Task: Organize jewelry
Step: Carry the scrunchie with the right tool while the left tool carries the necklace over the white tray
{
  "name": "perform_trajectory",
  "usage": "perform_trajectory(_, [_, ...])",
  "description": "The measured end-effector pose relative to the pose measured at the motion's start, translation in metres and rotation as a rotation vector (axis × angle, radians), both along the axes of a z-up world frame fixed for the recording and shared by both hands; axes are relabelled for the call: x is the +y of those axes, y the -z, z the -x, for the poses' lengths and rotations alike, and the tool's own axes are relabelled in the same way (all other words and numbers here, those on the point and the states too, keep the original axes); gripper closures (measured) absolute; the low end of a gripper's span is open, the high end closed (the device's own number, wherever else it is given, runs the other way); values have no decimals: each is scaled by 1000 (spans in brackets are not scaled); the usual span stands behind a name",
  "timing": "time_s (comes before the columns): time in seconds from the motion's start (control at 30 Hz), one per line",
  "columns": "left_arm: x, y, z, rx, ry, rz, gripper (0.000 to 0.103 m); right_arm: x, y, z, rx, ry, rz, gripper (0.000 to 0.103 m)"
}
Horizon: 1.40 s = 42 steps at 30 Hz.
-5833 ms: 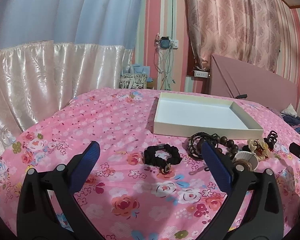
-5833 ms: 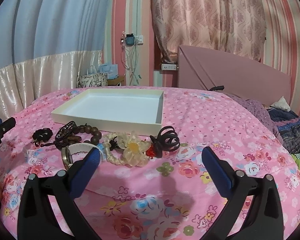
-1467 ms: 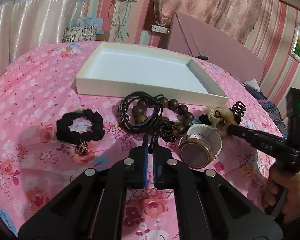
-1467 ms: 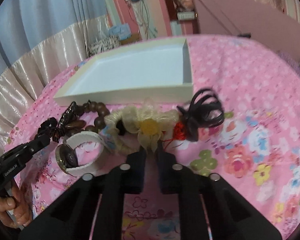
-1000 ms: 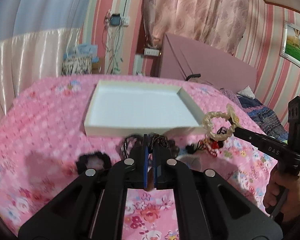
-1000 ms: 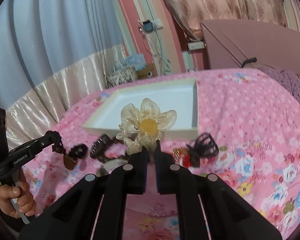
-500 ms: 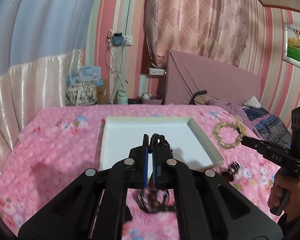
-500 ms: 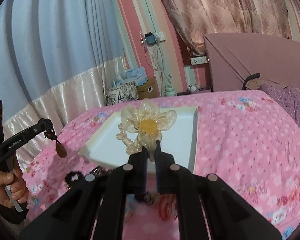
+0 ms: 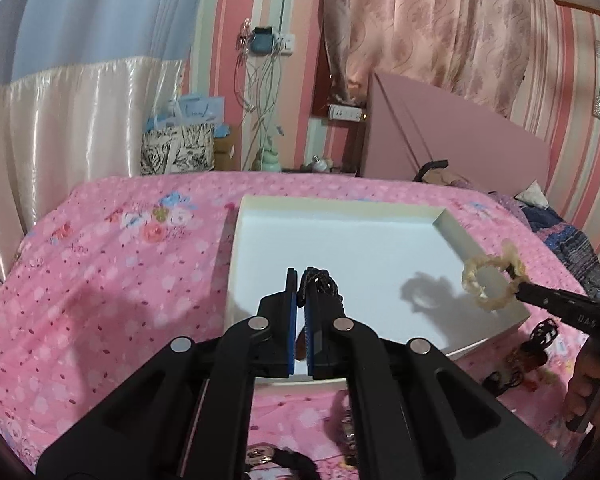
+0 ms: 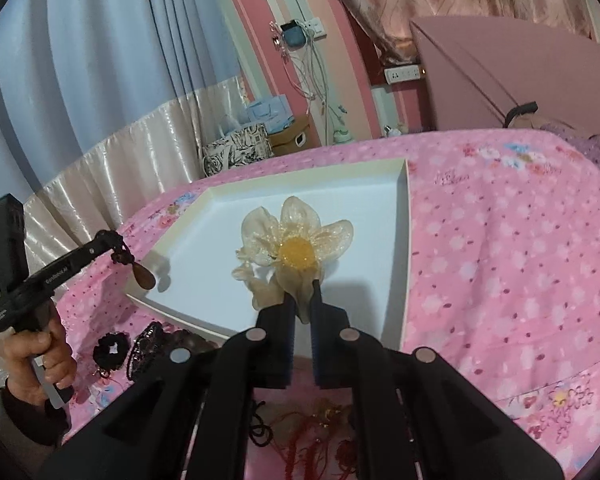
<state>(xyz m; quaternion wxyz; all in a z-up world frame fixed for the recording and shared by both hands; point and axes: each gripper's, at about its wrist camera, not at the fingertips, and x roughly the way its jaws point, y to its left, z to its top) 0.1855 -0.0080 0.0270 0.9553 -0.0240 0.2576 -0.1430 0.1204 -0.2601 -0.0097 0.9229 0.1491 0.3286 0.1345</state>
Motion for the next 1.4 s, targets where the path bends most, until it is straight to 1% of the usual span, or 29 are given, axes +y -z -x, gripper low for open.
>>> perform_trajectory(0.03, [2, 3, -1, 2, -7, -3, 102, 0, 3, 0, 6, -4, 1, 97])
perform_trajectory(0.13, [6, 11, -9, 40, -12, 12, 102, 3, 10, -1, 32, -9, 4, 97])
perform_trajectory(0.2, [5, 16, -12, 52, -21, -2, 102, 3, 14, -1, 50, 4, 17, 97])
perform_trajectory(0.27, [6, 20, -12, 54, -31, -11, 102, -1, 16, -2, 62, 15, 7, 97])
perform_trajectory(0.37, [5, 24, -13, 62, -33, -16, 102, -1, 16, -1, 56, 20, 19, 97])
perform_trajectory(0.5, [-2, 25, -7, 38, -26, -42, 102, 5, 12, 5, 23, 25, 55, 97])
perform_trajectory(0.63, [-10, 29, -12, 50, -32, -56, 102, 7, 14, 4, 28, 58, 112, 97])
perform_trajectory(0.73, [-12, 30, -12, 46, -40, -46, 102, 8, 15, 3, 34, 60, 128, 97])
perform_trajectory(0.87, [-12, 37, -17, 74, -52, -28, 102, 11, 15, 2, 41, 70, 160, 97])
perform_trajectory(0.97, [-15, 43, -20, 101, -51, -36, 102, 10, 16, -1, 49, 82, 175, 96])
perform_trajectory(1.03, [-16, 44, -20, 103, -49, -38, 102, 11, 16, 0, 52, 86, 186, 96])
perform_trajectory(1.2, [-21, 52, -25, 144, -43, -44, 102, 12, 20, -9, 85, 88, 195, 96])
perform_trajectory(1.3, [-21, 54, -24, 144, -41, -41, 102, 12, 21, -9, 85, 89, 197, 96])
perform_trajectory(1.4, [-24, 55, -23, 141, -43, -56, 102, 12, 20, -9, 80, 91, 204, 95])
